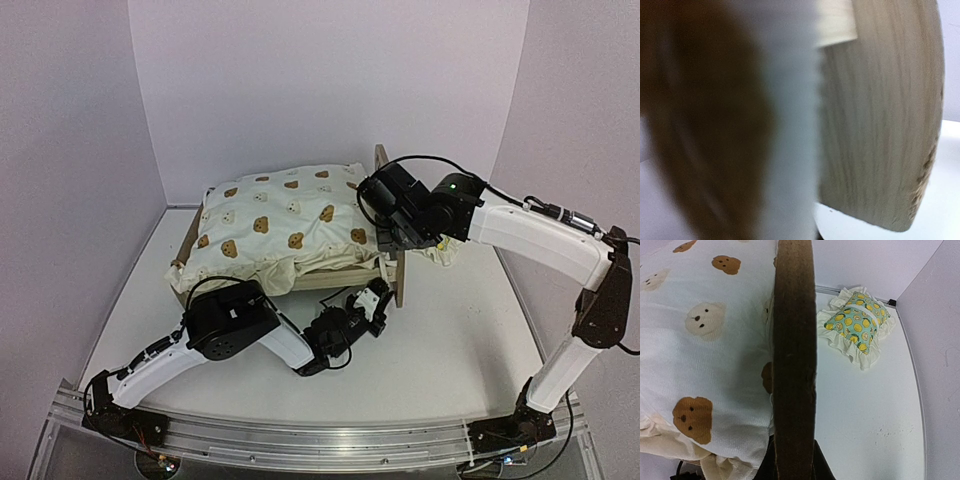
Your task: Set up the pet bed
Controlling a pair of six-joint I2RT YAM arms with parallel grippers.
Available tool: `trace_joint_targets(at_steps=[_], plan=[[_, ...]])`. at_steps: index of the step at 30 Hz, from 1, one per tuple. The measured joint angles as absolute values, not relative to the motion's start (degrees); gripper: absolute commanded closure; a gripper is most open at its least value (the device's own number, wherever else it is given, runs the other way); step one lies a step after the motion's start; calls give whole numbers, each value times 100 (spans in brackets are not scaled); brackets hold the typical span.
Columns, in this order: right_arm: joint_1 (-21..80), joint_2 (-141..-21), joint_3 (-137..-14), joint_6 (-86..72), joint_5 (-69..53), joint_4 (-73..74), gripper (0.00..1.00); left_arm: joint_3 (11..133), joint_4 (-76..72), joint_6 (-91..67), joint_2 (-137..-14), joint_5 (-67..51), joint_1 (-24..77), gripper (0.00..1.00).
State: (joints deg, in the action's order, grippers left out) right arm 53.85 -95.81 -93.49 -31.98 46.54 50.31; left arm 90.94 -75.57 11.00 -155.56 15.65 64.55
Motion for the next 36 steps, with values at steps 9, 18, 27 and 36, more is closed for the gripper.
trace_joint_targets(at_steps=[9, 18, 27, 36], plan=[[5436, -9581, -9321, -3322, 4673, 5085, 100, 8113, -7697, 1015, -15181, 1566, 6434, 100], [5464, -9616, -9321, -3355, 4761, 5078, 100, 6604, -7689, 746, -14319, 1256, 6452, 100], [5476, -9734, -9172, -3555, 4770, 4912, 100, 5848, -7594, 128, -13336, 466, 6460, 100], [5416, -9974, -9038, -3790, 4671, 4586, 100, 5724, -7110, -735, -12571, -601, 6473, 100]])
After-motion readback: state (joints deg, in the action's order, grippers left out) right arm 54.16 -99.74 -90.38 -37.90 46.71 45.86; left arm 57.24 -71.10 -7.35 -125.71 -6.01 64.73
